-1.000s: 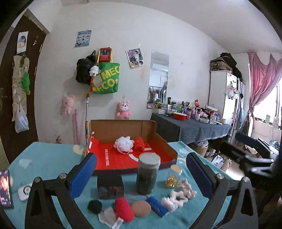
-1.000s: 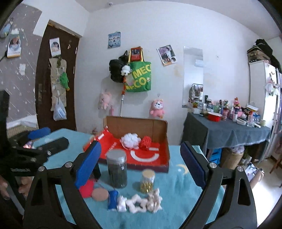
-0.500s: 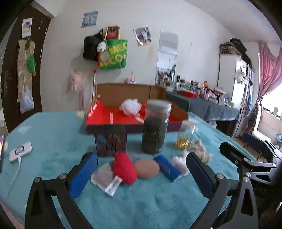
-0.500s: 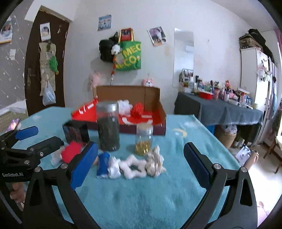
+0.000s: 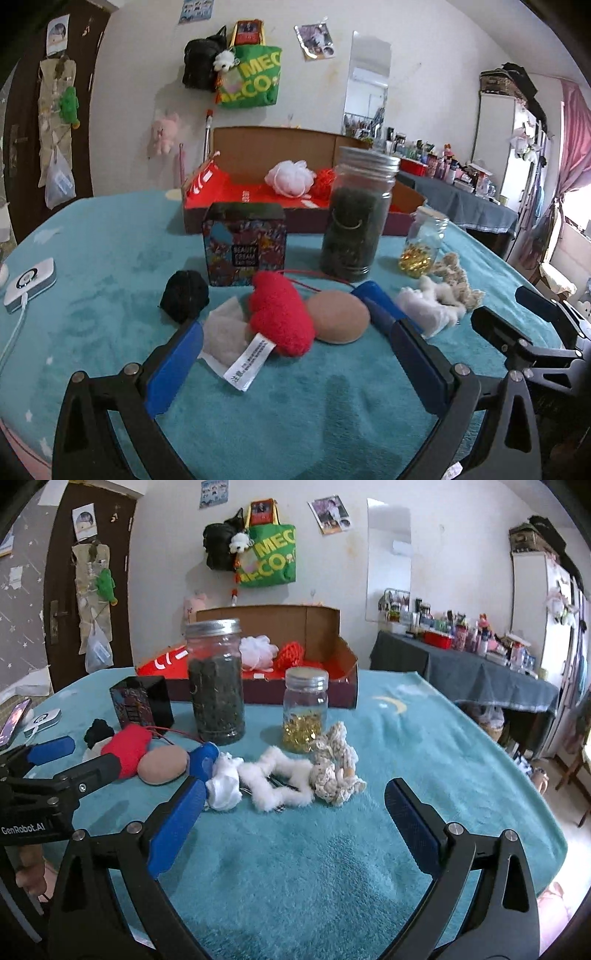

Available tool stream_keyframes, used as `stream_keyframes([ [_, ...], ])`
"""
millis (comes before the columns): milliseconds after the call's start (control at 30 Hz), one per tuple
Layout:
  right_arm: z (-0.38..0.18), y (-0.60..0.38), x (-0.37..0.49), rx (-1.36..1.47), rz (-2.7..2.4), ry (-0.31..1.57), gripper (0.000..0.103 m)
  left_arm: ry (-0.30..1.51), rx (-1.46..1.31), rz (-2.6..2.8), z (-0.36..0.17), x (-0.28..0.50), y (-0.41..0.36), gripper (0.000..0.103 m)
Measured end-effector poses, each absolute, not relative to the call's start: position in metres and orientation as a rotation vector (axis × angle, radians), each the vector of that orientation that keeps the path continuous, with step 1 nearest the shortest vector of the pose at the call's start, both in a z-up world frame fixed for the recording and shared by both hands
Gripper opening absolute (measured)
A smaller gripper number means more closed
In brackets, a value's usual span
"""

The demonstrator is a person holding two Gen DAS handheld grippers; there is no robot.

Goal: Organize soft objects
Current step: 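Grasp the black knit ball with left tool while right tool grasps beige crocheted scrunchie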

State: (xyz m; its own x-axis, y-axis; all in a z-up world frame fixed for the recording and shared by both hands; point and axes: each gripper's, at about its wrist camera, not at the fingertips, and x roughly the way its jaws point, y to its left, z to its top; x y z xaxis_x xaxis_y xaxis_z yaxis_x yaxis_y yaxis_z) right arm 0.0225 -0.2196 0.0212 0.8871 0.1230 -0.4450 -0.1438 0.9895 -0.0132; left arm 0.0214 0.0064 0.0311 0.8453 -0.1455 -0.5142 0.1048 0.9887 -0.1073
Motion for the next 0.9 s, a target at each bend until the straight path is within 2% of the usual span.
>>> stream_keyframes([
  [400,0.019,-0.227,0.055,-0.034,0.185,0.590,0.099,0.567,-0.029,-0.098,0.047,0.041,0.032,0.103],
  [633,0.033,-0.256,0.080,0.066,0.204,0.620,0.099,0.609,-0.025,-0.060,0.054,0.059,0.063,0.103],
  [767,0.034,-0.258,0.093,0.023,0.183,0.641,0.099,0.667,-0.054,-0.074,0.051,0.070,0.078,0.095],
  [833,0.033,-0.256,0.098,-0.007,0.183,0.653,0.099,0.699,-0.063,-0.081,0.048,0.076,0.083,0.095],
  [900,0.030,-0.254,0.105,-0.032,0.179,0.682,0.099,0.724,-0.062,-0.088,0.044,0.081,0.087,0.087],
])
